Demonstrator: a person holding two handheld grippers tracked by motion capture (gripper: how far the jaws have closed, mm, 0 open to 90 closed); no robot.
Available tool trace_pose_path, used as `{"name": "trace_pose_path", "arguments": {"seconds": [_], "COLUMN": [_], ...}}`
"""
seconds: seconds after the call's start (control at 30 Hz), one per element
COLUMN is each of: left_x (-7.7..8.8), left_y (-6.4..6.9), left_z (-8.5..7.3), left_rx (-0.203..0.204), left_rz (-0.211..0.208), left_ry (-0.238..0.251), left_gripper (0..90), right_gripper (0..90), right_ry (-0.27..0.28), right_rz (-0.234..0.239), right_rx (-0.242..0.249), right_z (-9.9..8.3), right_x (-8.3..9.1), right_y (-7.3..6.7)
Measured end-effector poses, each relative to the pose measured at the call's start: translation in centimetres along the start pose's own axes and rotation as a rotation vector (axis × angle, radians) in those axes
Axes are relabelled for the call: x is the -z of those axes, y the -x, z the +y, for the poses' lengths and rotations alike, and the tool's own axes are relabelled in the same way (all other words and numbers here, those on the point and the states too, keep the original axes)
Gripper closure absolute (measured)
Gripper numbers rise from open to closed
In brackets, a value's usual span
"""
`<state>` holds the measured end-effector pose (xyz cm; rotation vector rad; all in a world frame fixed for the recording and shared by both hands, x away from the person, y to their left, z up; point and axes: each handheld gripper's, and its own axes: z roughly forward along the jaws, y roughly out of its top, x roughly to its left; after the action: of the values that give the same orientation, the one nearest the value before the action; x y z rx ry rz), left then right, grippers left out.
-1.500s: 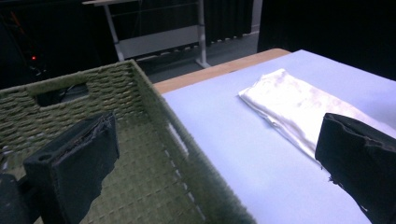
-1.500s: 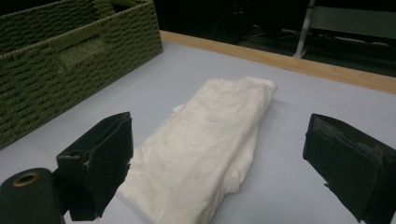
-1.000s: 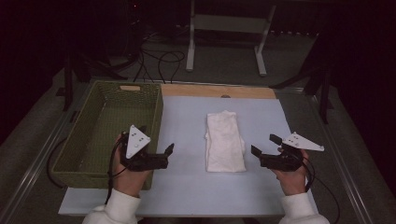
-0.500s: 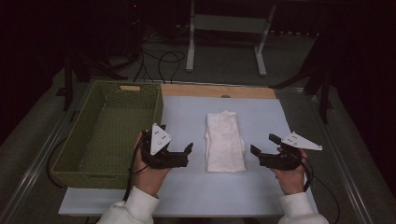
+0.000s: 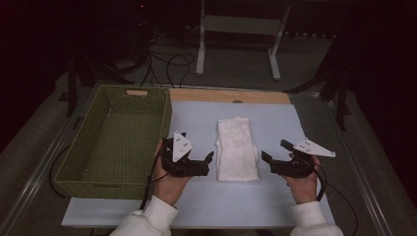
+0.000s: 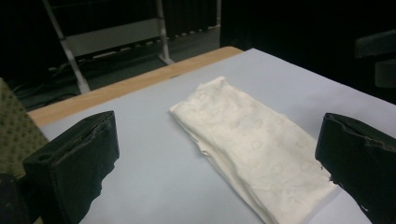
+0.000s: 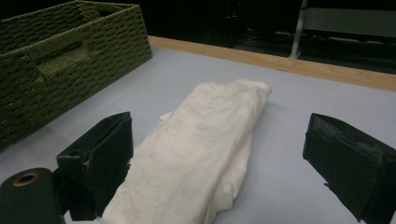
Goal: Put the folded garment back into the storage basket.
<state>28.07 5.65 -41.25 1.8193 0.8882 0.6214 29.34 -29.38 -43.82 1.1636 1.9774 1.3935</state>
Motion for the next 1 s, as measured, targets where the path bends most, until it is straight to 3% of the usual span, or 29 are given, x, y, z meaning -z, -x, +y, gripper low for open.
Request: {"name": "trace_pose_path", "arguments": {"seconds": [0.53, 0.8, 1.0], "left_x": [-4.1, -5.1, -6.3], "left_y": [1.4, 1.0, 0.7], "left_z": [-1.3, -1.5, -1.8], "left_rx": [-0.033, -0.042, -0.022], "left_rz": [-0.038, -0.037, -0.029], "left_ry": [-0.048, -0.035, -0.038], "left_gripper": [0.2, 0.3, 0.3], "right_gripper": [8.5, 8.5, 8.5], "right_ry": [0.002, -0.021, -0.050], "right_rz": [0.000, -0.004, -0.008], "right_rx": [-0.018, -0.018, -0.014], "right_z": [-0.2, -0.4, -0.7], "right_x": [-1.3, -2.6, -3.9], "right_y": [0.4, 0.4, 0.5]}}
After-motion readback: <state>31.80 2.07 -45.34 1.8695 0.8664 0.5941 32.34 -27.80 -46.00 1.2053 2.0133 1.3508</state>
